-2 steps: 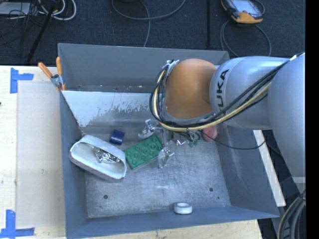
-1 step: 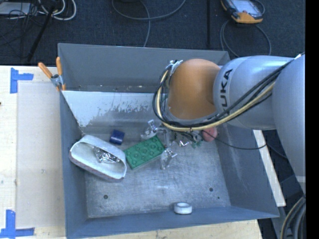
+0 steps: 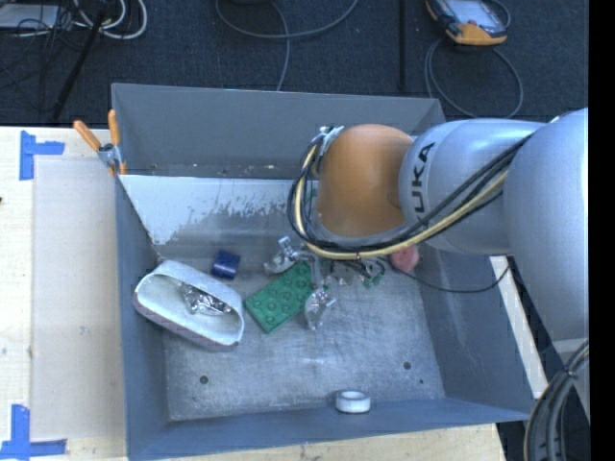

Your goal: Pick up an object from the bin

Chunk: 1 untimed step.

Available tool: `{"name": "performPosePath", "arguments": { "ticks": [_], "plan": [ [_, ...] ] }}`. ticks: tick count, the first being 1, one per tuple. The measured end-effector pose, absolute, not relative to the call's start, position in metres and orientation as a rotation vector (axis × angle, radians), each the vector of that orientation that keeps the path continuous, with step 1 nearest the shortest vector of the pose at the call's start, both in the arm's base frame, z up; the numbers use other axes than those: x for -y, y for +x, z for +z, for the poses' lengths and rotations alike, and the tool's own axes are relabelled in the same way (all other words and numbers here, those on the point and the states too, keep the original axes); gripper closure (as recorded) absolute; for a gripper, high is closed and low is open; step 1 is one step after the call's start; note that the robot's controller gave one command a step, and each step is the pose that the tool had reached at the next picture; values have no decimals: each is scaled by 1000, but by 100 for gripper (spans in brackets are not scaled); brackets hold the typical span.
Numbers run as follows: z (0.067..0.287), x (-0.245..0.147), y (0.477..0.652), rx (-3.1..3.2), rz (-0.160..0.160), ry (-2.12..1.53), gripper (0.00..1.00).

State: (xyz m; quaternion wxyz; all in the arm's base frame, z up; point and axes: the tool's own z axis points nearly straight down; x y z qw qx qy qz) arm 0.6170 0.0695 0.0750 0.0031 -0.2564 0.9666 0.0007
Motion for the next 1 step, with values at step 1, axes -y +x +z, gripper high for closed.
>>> {"name": "performPosePath", "arguments": {
  "ticks": [1],
  "plan": [
    [77, -70, 618, -3035, 1, -802, 0]
  ]
}}
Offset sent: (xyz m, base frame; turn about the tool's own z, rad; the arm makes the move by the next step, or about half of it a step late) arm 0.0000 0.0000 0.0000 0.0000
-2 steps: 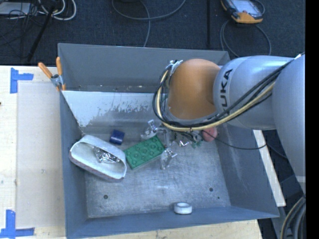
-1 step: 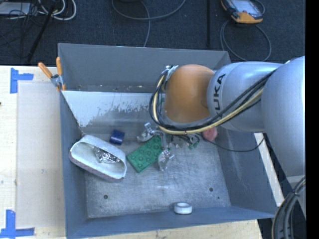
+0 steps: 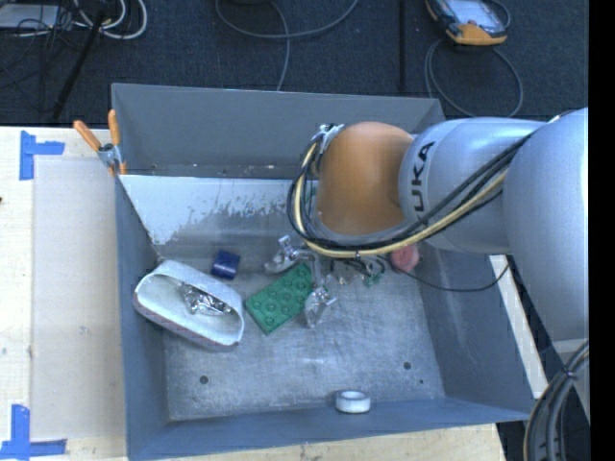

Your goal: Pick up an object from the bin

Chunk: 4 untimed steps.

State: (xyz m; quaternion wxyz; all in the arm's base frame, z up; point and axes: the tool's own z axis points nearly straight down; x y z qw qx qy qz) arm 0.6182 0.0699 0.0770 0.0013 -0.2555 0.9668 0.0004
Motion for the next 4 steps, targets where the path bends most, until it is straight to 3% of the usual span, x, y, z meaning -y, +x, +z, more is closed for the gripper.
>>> {"name": "performPosePath", "arguments": {
  "ticks": [1, 2, 3, 4],
  "plan": [
    [79, -70, 620, -3030, 2, -797, 100],
    [100, -71, 621, -3036, 1, -796, 100],
    [144, -72, 622, -3034, 0, -793, 100],
    [168, -73, 623, -3036, 0, -790, 100]
  ]
}}
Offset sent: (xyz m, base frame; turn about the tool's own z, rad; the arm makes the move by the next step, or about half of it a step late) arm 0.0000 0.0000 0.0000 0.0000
